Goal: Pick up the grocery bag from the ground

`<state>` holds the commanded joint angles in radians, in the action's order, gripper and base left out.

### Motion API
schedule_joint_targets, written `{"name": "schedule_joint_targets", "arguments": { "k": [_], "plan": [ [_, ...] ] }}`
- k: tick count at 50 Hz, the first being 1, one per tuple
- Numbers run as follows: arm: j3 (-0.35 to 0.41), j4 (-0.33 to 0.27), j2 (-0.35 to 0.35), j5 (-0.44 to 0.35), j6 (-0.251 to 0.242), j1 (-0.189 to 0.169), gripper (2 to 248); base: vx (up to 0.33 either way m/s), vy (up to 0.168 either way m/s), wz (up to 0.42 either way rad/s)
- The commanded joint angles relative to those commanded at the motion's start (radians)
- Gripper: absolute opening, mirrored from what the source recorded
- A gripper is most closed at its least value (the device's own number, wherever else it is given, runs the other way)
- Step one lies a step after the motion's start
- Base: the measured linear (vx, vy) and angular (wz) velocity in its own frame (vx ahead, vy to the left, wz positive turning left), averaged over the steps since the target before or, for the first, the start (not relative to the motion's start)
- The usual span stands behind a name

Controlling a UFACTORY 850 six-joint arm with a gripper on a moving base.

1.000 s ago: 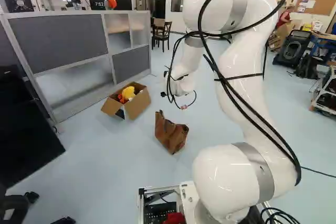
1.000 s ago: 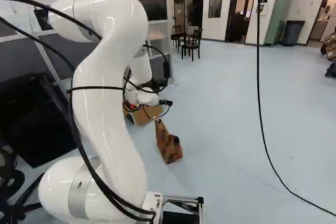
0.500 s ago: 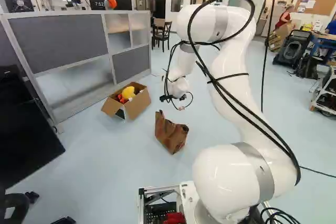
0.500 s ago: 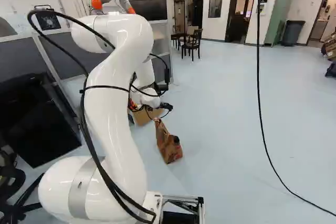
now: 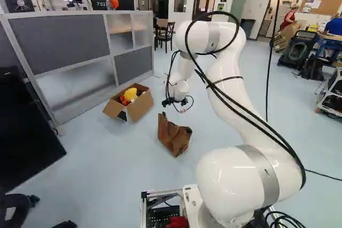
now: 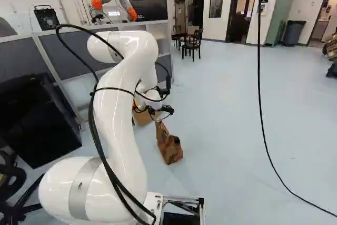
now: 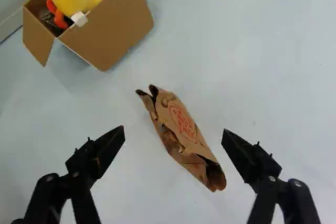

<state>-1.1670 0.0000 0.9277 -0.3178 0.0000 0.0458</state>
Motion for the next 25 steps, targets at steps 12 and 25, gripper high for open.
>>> {"name": "schedule_joint_targets", "arguments": {
  "k": [12,25],
  "plan": [
    [-0.086,0.000,0.073,0.051,0.000,-0.004,247,0.000,0.000,0.000],
    [-0.151,0.000,0.136,0.106,0.000,-0.008,247,0.000,0.000,0.000]
  ]
}}
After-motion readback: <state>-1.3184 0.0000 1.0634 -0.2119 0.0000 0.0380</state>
